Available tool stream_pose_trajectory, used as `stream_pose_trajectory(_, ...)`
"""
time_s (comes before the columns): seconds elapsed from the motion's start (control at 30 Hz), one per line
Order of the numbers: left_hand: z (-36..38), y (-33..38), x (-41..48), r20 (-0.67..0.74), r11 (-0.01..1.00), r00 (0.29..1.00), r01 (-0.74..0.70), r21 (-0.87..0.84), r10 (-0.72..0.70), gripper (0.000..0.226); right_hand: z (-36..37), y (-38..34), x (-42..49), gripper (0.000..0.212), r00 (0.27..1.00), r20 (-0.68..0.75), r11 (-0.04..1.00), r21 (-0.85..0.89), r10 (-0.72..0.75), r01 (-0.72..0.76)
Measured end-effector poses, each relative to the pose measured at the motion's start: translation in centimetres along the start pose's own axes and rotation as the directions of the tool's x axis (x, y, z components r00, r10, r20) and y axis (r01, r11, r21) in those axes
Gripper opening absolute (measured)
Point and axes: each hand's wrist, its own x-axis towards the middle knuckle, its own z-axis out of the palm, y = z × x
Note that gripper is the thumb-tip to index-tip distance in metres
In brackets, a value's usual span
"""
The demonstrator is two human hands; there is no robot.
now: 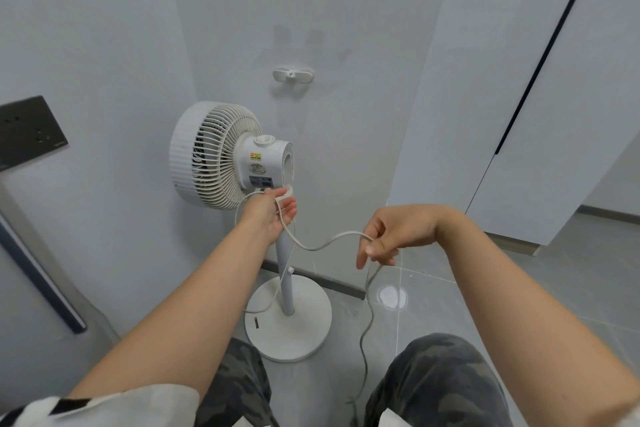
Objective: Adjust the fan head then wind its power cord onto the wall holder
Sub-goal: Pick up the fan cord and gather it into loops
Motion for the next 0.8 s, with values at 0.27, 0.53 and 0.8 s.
stream_pose_trajectory(0.27, -1.2, 0.4, 0.2, 0.008, 0.938, 0.996, 0.085, 0.337, -0.094, 0.034, 0.5, -0.1, 1.3, 0.049, 0.957, -0.289, 0.978, 0.207, 0.032, 0.03)
stream_pose_trajectory(0.53, -1.8, 1.2, -1.3, 0.055, 0.277, 0.996, -0.034, 0.96, -0.07, 0.035, 0.2, -1.2, 1.8, 0.039, 0.875, -0.482, 0.978, 0.162, -0.039, 0.133)
stream_pose_trajectory(0.8, -0.2, 2.4, -3.2, 0.578, 0.42, 0.795, -0.468, 0.777, -0.183, 0.027, 0.3, -2.1, 2.3, 0.038, 0.802, -0.596, 0.991, 0.079, -0.04, 0.108)
